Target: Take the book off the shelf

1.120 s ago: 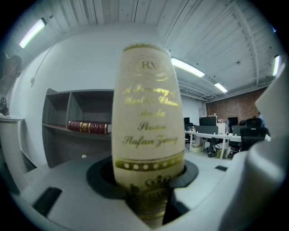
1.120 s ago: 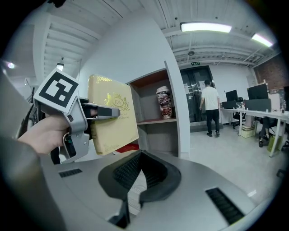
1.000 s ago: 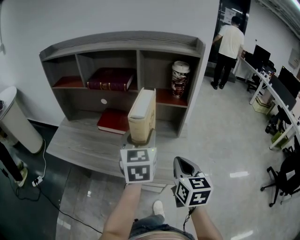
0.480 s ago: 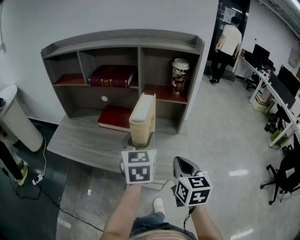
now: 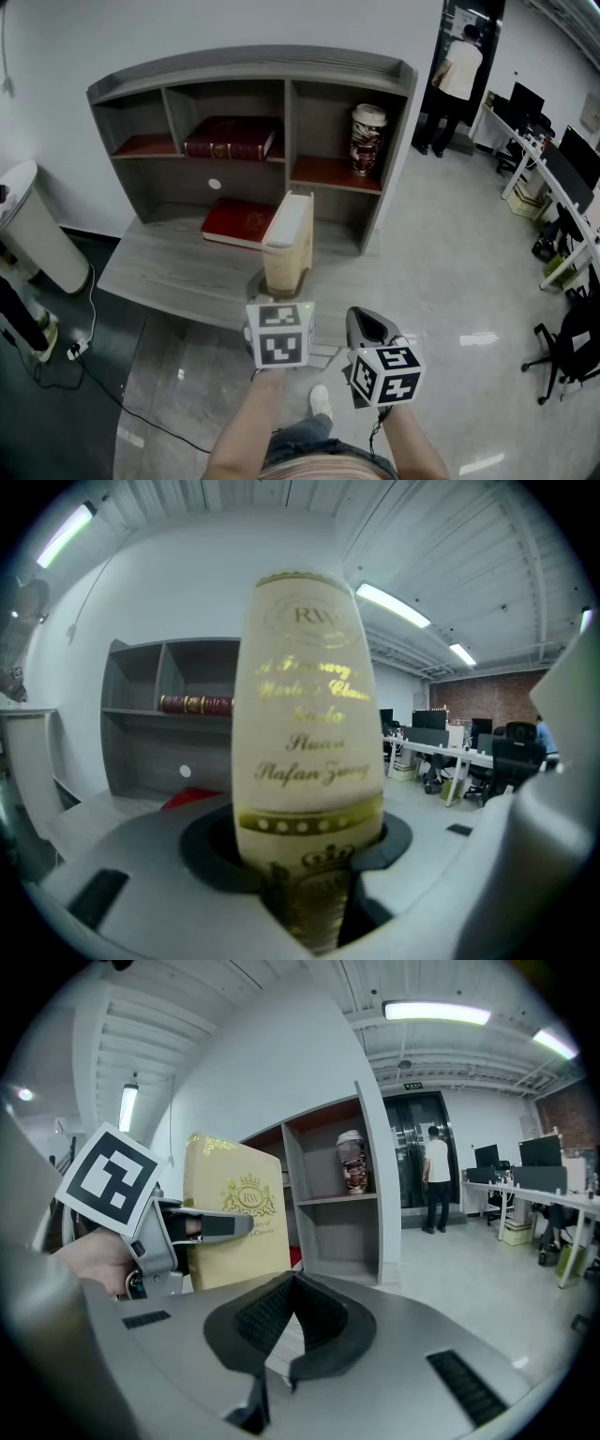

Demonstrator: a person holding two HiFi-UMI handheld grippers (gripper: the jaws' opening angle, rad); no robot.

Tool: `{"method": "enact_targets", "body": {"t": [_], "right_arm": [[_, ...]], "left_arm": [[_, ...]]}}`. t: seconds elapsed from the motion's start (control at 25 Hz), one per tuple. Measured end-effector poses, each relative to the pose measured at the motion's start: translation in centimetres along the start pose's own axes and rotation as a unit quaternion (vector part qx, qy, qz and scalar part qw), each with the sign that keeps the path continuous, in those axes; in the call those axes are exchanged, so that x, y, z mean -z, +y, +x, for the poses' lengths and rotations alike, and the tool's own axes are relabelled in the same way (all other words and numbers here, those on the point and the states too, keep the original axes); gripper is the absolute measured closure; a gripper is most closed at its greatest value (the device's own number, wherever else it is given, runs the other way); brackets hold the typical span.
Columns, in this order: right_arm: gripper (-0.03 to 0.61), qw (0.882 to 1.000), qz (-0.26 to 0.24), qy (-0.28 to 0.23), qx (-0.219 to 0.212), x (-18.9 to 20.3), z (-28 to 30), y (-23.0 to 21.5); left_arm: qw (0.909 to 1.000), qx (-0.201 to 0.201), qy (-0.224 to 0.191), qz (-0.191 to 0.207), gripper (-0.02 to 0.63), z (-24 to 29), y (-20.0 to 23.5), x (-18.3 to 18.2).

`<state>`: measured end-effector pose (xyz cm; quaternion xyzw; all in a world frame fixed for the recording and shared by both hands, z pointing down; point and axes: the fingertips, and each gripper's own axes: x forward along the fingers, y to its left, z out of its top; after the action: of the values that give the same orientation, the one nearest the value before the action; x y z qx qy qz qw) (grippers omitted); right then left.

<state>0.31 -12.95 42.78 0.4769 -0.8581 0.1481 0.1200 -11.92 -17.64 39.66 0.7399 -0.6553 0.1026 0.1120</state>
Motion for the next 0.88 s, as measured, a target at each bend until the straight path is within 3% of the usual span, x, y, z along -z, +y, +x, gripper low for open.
{"method": "enact_targets", "body": {"t": [0.88], "right_arm": [[0.571, 1.0, 0.005, 0.015, -0.013, 2.3, -0.9, 2.0]], "left_arm": [[0.9981, 0.003, 0.06, -0.01, 0.385, -2.3, 0.2, 6.6]]}}
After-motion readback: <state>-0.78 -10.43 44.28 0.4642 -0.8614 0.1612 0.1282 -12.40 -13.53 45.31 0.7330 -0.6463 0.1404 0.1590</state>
